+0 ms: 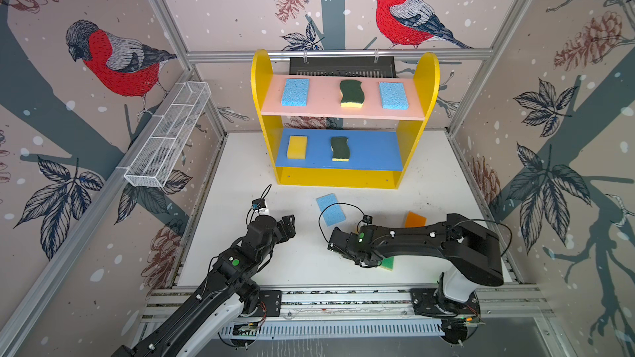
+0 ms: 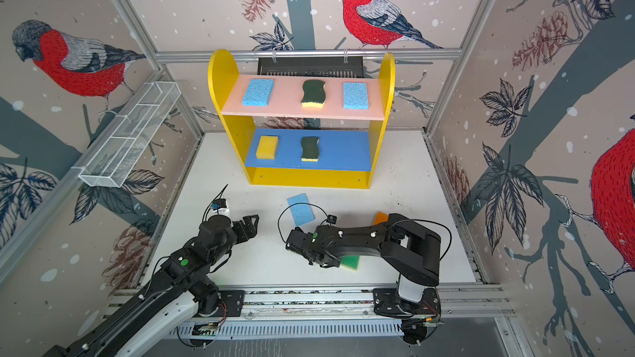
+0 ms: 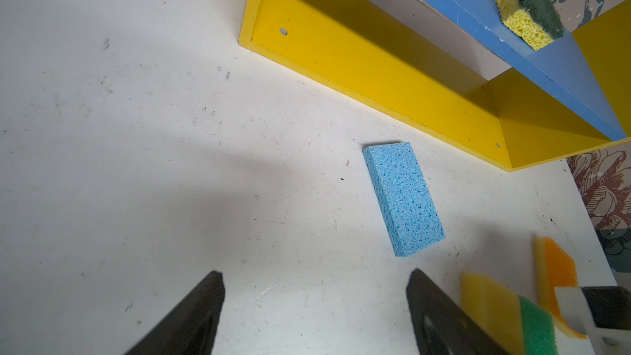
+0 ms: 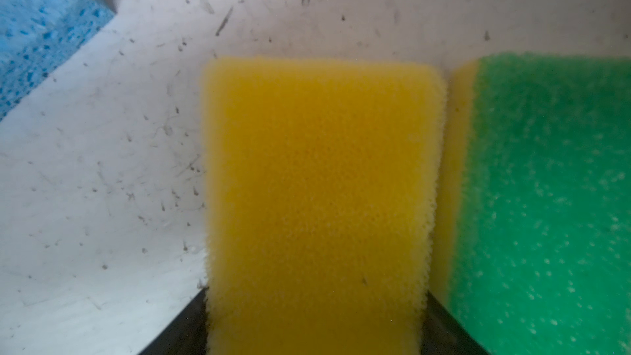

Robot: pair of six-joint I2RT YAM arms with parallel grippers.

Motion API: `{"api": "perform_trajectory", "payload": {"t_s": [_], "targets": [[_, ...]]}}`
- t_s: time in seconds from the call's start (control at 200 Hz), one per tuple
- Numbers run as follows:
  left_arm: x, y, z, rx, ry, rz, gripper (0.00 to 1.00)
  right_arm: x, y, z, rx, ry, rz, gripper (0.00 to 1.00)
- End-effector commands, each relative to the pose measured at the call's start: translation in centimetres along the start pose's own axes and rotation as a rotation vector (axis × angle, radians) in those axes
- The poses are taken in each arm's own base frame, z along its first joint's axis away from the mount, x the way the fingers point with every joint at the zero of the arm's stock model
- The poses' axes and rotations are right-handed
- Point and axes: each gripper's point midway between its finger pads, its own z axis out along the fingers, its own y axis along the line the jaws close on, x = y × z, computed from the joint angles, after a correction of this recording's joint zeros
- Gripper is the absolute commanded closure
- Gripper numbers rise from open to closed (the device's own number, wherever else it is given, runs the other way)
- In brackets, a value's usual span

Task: Arrange cleaning sponges on a shelf
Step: Pick up the cleaning sponge from the bottom-center of the table.

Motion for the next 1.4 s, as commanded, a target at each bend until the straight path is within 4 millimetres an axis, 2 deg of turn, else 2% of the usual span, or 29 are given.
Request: {"api": "perform_trajectory", "payload": {"t_s": [0.0,0.425,0.68,0.86,1.056,1.241,1.396], "targets": [[-0.4,-0.1,-0.1,-0.006,-0.012,0.002,0.16,0.9,-0.2,0.0,0.008,0.043,-0.029,0.22],[-0.3,0.0,0.0,-0.010,-0.011,0.003,0.16,1.8,-0.4,0.3,0.002,0.081,-0.034,0.20],[-0.3,0.1,0.0,-0.015,-0.007,0.006,0.16,2.1,-0.9,0.7,0.001,0.096,-0.022,0.25],[-0.2,0.2,0.1,-0.021,-0.006,0.009,0.16,1.7,-1.1,0.3,-0.001,0.077,-0.020,0.27],[-0.2,0.3,0.1,-0.033,-0.004,0.009,0.16,1.3,-0.9,0.0,-0.037,0.064,-0.047,0.37],[-0.2,0.5,0.1,-0.045,-0.002,0.012,0.16,0.3,-0.7,-0.7,-0.027,0.018,-0.083,0.37],[-0.2,0.7,0.2,-0.058,-0.002,0.014,0.16,-1.2,-0.4,-2.1,-0.033,-0.044,-0.108,0.37]]}}
